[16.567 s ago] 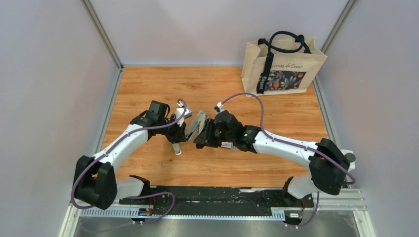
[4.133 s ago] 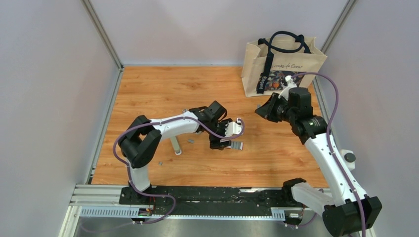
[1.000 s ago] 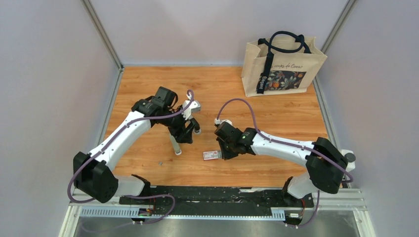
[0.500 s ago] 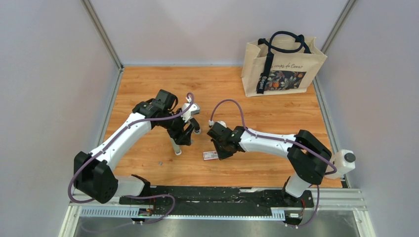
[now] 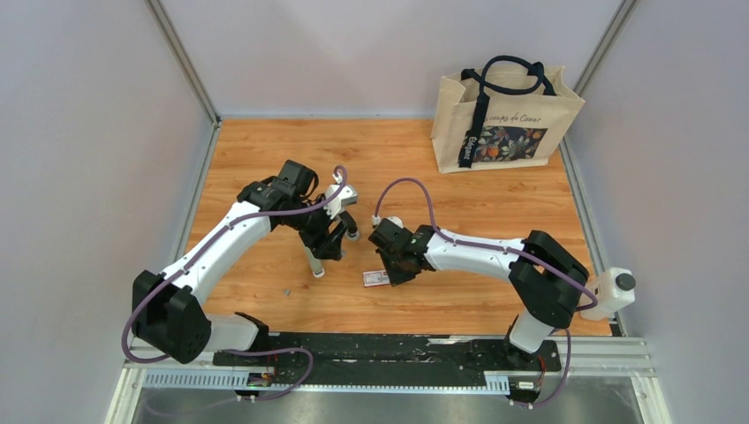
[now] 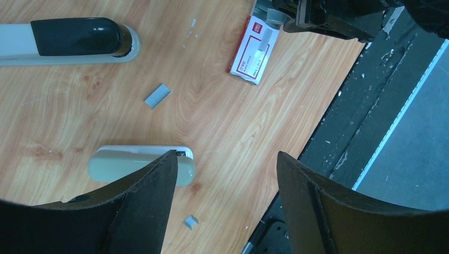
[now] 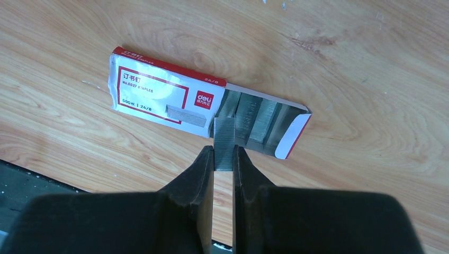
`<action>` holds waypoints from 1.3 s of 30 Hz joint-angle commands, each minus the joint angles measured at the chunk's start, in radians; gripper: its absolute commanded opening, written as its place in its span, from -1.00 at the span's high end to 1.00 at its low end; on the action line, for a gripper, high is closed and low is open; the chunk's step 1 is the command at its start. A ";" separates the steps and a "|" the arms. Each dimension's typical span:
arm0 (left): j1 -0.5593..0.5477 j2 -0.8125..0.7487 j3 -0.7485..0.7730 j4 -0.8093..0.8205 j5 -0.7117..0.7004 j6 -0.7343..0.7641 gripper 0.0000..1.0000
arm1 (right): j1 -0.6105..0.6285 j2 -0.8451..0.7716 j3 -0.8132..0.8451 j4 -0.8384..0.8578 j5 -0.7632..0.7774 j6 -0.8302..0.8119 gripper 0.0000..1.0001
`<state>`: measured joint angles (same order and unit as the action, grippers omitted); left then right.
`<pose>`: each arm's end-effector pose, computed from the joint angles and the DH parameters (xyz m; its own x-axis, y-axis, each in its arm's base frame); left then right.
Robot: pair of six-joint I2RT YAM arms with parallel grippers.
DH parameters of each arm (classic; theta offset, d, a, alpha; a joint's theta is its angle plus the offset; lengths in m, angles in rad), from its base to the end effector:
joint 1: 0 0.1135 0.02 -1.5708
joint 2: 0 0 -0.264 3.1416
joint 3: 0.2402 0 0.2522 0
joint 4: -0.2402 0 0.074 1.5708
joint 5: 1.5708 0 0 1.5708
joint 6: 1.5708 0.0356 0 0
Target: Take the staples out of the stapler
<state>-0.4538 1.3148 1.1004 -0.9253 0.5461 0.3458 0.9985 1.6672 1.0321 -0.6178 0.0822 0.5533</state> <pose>0.2156 -0.1257 0.2805 -0.5751 0.6028 -0.5531 0.8127 0.4981 -0.3023 0.1717 0.2611 0.1753 -0.8706 -0.3844 -0.3069 -0.4306 0.8972 0.0979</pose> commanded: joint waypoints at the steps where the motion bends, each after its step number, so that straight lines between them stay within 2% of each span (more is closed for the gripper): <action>1: 0.000 -0.017 0.012 0.008 0.020 -0.005 -0.53 | -0.001 0.005 0.039 -0.005 0.022 0.013 0.99; 39: 0.000 -0.063 -0.008 0.023 0.011 -0.010 -0.52 | -0.034 0.032 0.063 -0.040 -0.047 0.004 0.99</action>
<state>-0.4538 1.2846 1.0927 -0.9195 0.5476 0.3450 0.9668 1.6981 1.0866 -0.6689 0.0433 0.5529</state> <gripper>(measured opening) 0.760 0.139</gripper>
